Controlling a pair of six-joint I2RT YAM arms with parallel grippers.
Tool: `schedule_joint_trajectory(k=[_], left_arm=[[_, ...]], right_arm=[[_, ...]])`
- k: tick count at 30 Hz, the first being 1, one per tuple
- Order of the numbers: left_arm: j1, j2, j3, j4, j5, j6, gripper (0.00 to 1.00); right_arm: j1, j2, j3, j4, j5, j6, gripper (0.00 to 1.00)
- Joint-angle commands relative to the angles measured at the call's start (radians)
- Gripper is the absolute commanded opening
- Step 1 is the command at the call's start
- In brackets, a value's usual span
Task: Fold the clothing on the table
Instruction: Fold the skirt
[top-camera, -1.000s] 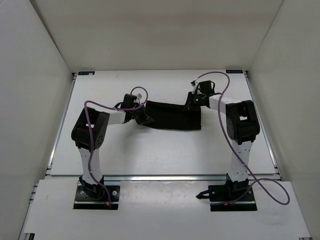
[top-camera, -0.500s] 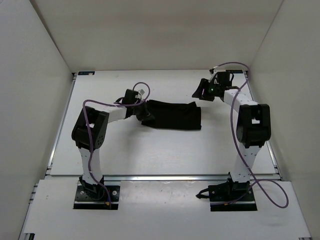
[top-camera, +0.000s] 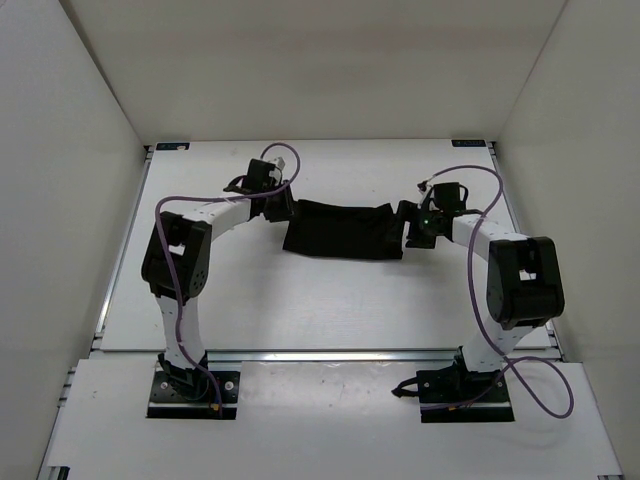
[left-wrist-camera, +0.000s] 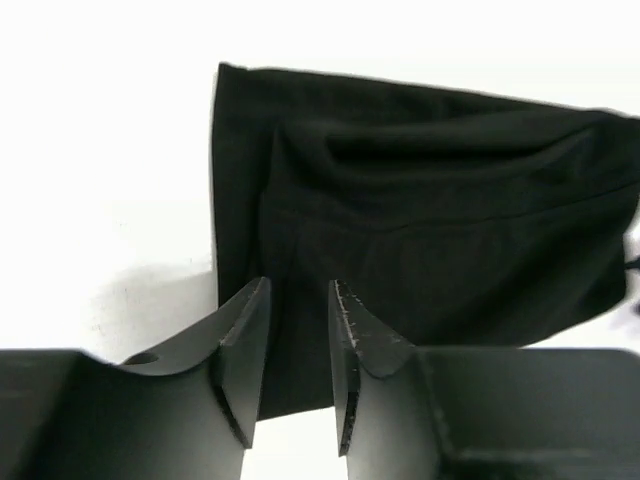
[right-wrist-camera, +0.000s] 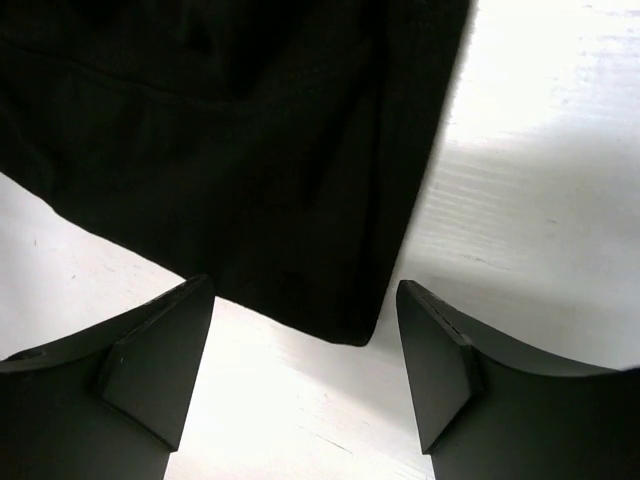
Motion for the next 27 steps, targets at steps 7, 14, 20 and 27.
schedule_joint_trajectory(k=[7, 14, 20, 27], left_arm=[[-0.028, -0.049, -0.077, -0.044, -0.098, 0.073, 0.41], [-0.014, -0.037, -0.088, -0.057, -0.071, 0.087, 0.43], [-0.054, 0.001, -0.069, -0.089, -0.075, 0.092, 0.35], [-0.074, 0.012, -0.074, -0.091, -0.042, 0.079, 0.17]], right_arm=[[0.034, 0.09, 0.074, 0.007, 0.066, -0.043, 0.68], [0.052, 0.167, 0.134, -0.042, 0.109, -0.064, 0.54], [0.049, 0.195, 0.162, -0.054, 0.118, -0.067, 0.25], [0.043, 0.193, 0.254, -0.14, 0.172, -0.113, 0.0]])
